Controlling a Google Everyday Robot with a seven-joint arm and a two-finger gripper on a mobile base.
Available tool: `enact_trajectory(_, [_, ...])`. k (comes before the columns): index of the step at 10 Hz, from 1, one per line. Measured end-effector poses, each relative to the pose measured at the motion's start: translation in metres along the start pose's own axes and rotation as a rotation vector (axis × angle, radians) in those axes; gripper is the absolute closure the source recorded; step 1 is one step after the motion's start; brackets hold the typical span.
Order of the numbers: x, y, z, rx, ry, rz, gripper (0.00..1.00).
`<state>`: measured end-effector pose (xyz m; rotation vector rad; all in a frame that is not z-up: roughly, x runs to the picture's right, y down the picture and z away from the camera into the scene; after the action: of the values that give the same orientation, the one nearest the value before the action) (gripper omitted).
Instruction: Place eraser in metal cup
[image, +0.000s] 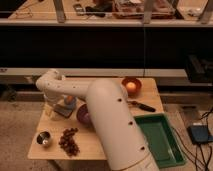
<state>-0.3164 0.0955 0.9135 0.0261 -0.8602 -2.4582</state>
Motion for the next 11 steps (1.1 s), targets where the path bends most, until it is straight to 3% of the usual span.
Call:
enact_trajectory(2, [0.000, 0.000, 0.006, 0.013, -0.006, 0.003, 0.20])
enact_trajectory(4, [-0.003, 0.002, 0.011, 0.027, -0.015, 0.006, 0.27])
enact_trajectory(7, [-0.005, 0.005, 0.016, 0.074, -0.009, 0.005, 0.59])
enact_trajectory(9, [-0.005, 0.004, 0.016, 0.076, -0.010, 0.002, 0.80])
enact_trajectory(11, [-0.005, 0.004, 0.016, 0.076, -0.012, 0.001, 0.93])
